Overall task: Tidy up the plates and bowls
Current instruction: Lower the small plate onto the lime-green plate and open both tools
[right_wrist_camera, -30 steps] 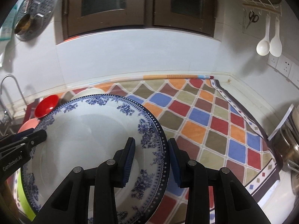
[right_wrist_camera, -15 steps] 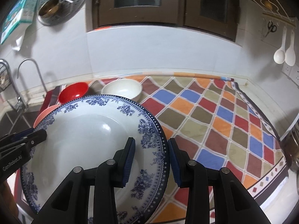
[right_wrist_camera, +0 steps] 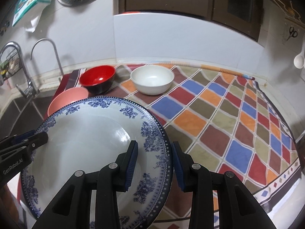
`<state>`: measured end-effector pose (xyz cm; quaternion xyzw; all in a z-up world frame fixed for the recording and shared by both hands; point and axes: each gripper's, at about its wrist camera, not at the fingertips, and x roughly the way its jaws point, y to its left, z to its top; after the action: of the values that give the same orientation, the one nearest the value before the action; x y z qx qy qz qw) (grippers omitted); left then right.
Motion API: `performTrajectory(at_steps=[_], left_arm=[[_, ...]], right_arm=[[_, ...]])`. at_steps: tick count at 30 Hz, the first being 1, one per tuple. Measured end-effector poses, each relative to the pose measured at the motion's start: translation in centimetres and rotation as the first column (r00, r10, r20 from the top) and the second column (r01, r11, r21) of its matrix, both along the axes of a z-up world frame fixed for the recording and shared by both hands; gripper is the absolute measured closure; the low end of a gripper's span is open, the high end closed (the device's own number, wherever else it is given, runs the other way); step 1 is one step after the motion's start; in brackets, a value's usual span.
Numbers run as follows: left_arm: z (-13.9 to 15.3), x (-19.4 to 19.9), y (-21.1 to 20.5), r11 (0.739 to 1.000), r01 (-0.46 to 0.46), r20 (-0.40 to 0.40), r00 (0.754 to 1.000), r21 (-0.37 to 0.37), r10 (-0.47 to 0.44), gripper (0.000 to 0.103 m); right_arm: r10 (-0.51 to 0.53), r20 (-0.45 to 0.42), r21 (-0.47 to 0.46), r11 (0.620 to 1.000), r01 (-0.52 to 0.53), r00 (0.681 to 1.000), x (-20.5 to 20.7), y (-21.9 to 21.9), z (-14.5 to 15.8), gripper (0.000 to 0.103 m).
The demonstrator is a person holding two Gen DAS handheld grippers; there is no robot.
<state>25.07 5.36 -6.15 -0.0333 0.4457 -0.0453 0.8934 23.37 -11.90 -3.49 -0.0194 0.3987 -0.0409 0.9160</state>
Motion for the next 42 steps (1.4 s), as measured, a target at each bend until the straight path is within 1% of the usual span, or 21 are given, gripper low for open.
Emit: performTrajectory(at_steps=[6,15,37,42], left_arm=[[-1.4,-0.1,0.9,1.000,-0.011,-0.040,0.999,0.002,0.011,0.069],[-3.4,0.3,1.6,1.000,-0.022,-0.090,0.996,0.004,0.022,0.069],[-5.0,0.6,1.5,1.000,-0.023,-0.137,0.990,0.010,0.024,0.070],[-5.4,0.7,1.4,1.000,-0.025,-0.151,0.988,0.007,0.026,0.068]], right_arm=[[0.025,-0.041,-0.003,1.000,-0.025,0.999,0.1,1.4,-1.3,0.066],[0.040,-0.099,-0.003,0.999,-0.041,0.994,0.5,2.3,-3.3,0.066],[0.043,-0.167,0.013,0.999,-0.041,0.985,1.3,2.4,-5.7,0.065],[0.043,-0.179,0.024,0.999,-0.039,0.983,1.4,2.3,-6.0,0.065]])
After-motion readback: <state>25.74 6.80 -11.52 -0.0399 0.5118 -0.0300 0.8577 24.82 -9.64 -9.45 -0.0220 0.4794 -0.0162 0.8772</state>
